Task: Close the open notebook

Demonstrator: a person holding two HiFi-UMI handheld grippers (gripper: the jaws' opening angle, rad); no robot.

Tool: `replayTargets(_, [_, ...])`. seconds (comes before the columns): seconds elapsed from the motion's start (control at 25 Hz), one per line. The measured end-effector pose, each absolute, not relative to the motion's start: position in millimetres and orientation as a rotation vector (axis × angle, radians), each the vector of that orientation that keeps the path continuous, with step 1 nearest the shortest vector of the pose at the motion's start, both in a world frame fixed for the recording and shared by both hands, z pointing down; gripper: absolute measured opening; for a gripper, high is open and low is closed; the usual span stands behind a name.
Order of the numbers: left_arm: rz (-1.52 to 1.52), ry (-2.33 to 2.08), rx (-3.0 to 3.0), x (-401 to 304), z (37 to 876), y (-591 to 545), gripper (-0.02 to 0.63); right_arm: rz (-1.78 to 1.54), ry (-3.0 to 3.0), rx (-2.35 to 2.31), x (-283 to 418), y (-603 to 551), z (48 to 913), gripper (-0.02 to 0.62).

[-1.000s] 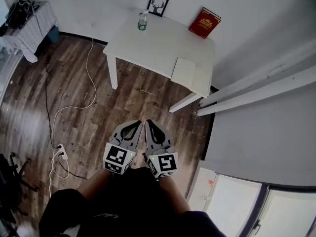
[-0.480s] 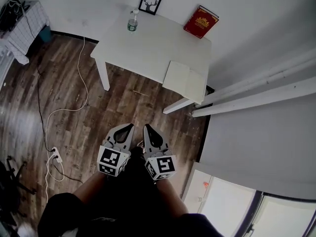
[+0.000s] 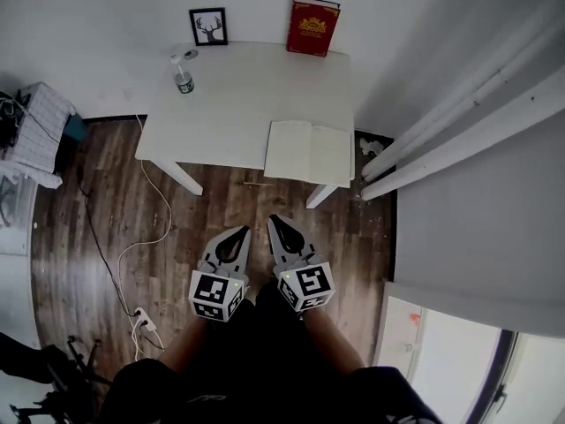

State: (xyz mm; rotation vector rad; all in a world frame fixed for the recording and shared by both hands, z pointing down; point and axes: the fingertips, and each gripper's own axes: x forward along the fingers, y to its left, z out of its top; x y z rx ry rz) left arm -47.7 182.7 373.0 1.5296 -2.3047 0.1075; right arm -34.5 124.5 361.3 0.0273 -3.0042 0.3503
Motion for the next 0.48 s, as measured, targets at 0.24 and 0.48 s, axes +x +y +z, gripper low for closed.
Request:
replayTargets(0.24, [0.220,-2.205,1.583,-33.7,390.4,139.8,0.003,0.408,-2.996,0.161,-18.6,71.2,378.5,0.025])
replayTargets(0.48, [0.293,-2.128,1.647,-22.6,397.3,102.1,0.003,0.465,-2.978,0.267,-0.2,34.2,390.1,0.025])
